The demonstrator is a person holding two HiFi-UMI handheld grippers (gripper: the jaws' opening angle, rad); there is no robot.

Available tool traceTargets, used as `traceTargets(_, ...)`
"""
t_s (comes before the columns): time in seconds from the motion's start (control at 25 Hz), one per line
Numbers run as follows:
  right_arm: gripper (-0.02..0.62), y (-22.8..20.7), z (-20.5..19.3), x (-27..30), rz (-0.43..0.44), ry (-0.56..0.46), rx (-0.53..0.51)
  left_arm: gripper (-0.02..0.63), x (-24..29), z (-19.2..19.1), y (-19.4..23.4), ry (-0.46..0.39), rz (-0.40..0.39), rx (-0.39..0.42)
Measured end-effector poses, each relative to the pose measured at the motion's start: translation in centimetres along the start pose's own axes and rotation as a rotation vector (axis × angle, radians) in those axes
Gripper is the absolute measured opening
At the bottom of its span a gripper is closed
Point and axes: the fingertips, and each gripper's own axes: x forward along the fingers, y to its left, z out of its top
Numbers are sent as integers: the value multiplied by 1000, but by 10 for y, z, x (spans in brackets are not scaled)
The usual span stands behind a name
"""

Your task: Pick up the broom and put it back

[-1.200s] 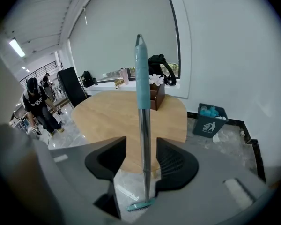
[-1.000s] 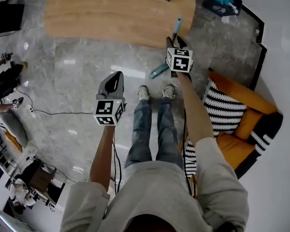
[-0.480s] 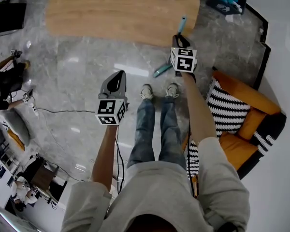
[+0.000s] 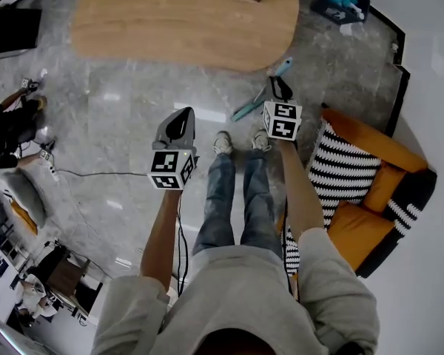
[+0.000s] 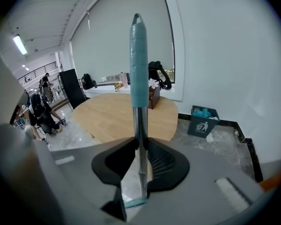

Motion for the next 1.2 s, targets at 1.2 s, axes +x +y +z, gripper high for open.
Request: traceTargets(1.2, 81, -15, 112, -246, -24, -312, -112, 0, -67, 121, -87, -192, -41, 96)
